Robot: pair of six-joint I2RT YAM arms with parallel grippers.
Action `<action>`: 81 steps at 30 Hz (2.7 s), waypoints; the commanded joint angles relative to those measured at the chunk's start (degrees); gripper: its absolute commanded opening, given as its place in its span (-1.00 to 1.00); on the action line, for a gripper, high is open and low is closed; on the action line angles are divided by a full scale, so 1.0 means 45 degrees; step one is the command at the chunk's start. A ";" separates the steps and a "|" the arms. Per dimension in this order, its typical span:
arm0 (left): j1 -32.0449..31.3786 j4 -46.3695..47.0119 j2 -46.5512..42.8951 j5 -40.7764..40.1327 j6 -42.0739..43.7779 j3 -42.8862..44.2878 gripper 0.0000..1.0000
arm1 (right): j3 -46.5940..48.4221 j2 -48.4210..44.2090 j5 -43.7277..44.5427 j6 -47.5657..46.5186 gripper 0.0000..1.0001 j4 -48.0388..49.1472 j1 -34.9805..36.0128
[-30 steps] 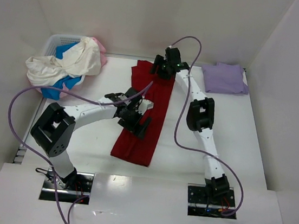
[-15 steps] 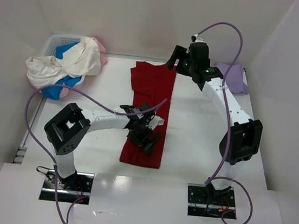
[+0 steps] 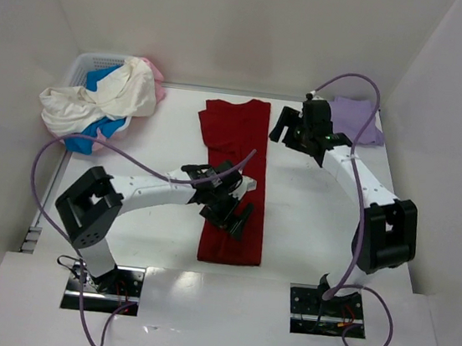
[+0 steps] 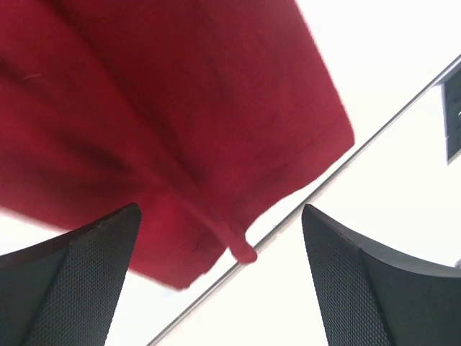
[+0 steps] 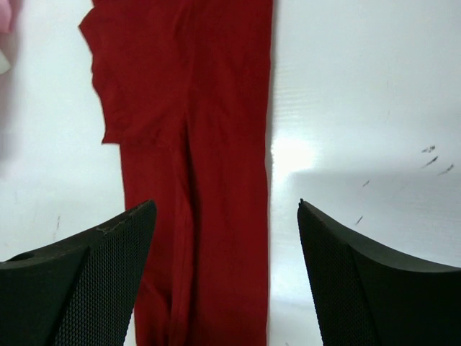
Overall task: Fold and stack the t-shirts
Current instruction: Rotate the tshirt 90 degrees
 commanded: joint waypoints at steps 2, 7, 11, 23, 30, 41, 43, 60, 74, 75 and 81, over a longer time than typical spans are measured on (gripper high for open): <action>0.0354 -0.0202 -0.1863 -0.2156 -0.1037 0.0405 1.00 | -0.1304 -0.1488 -0.1207 0.0023 0.69 0.1073 0.0047; 0.0803 0.0344 -0.1455 -0.4418 -0.1038 0.0560 1.00 | -0.2553 -0.2209 -0.2477 -0.0095 0.63 0.1325 0.0047; 0.1817 0.1457 -0.0770 -0.3957 -0.1292 0.0872 1.00 | -0.3666 -0.2542 -0.2908 0.0023 0.39 0.1483 0.0163; 0.2152 0.2105 -0.0904 -0.2823 -0.2776 -0.1740 0.68 | -0.4879 -0.2603 -0.3024 0.0491 0.04 0.2048 0.1491; 0.1917 0.1674 -0.1647 -0.2392 -0.3147 -0.2505 0.24 | -0.4879 -0.1703 -0.3025 0.0842 0.04 0.2440 0.2020; 0.1800 0.1069 -0.2135 -0.2257 -0.3967 -0.3714 -0.62 | -0.4762 -0.0609 -0.2752 0.0843 -0.01 0.2557 0.2274; 0.1800 0.0835 -0.2136 -0.2255 -0.4084 -0.3833 -0.84 | -0.4762 -0.0356 -0.2752 0.0843 -0.01 0.2673 0.2391; 0.0921 0.0131 -0.3189 -0.1980 -0.5179 -0.4575 -0.84 | -0.4625 0.0231 -0.2517 0.0843 -0.03 0.2674 0.2391; 0.2170 0.0383 -0.2529 -0.4091 -0.2837 -0.0223 0.50 | -0.3730 0.1185 -0.2263 0.0980 -0.03 0.2792 0.2391; 0.2326 0.0578 -0.2391 -0.3975 -0.2507 0.0321 0.50 | -0.3572 0.1362 -0.2109 0.0980 -0.07 0.2675 0.2391; 0.2484 0.1906 -0.0851 -0.2862 -0.1703 0.1400 0.37 | -0.3199 0.1911 -0.1797 0.0980 -0.58 0.2518 0.2391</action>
